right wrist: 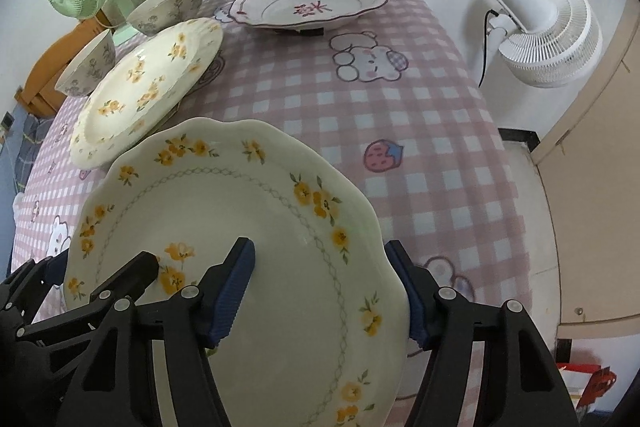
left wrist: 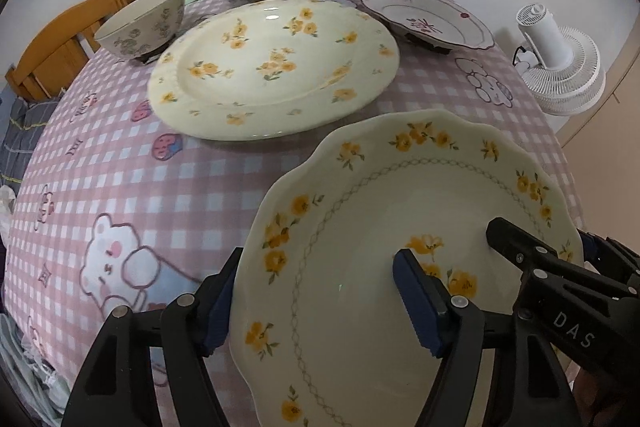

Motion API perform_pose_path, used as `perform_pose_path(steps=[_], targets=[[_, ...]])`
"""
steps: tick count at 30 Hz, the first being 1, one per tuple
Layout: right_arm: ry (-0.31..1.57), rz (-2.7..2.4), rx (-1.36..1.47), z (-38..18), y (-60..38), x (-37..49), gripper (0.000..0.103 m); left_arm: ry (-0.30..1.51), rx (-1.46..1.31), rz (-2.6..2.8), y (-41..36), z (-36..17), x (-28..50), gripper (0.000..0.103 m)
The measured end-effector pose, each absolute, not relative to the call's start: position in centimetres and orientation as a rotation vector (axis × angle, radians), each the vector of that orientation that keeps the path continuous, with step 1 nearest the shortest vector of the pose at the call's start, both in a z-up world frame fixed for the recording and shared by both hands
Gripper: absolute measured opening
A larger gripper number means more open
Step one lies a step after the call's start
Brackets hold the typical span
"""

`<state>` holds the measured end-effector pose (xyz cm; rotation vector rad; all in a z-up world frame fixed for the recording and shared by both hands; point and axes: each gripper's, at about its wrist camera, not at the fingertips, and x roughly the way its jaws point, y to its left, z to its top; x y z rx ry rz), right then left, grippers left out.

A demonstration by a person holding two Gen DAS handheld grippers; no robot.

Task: Organize plates and bowls

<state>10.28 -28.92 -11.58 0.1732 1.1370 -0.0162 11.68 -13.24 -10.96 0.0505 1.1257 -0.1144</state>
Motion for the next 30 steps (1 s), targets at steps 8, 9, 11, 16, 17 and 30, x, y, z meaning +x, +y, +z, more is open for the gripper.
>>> perform_pose_path(steps=[8, 9, 11, 16, 17, 30], targets=[[1.136, -0.071, 0.164, -10.4, -25.1, 9.9, 0.069, 1.097, 0.053, -0.159, -9.0, -9.9, 11.3, 0.073], [1.128, -0.08, 0.162, -10.0, -24.5, 9.8, 0.069, 1.09, 0.052, -0.166, -8.4, -9.7, 11.2, 0.073], [1.109, -0.105, 0.149, -9.2, -22.9, 9.4, 0.069, 1.075, 0.058, -0.188, -6.8, -9.3, 11.1, 0.073], [1.111, -0.141, 0.161, -8.6, -18.8, 9.1, 0.069, 1.081, 0.063, -0.216, -2.8, -9.0, 11.3, 0.073], [1.108, -0.142, 0.162, -8.6, -17.7, 9.0, 0.069, 1.077, 0.063, -0.214, -1.8, -8.9, 11.4, 0.073], [1.074, -0.119, 0.196, -9.0, -7.3, 11.1, 0.069, 1.039, 0.093, -0.175, 8.4, -8.6, 13.1, 0.073]])
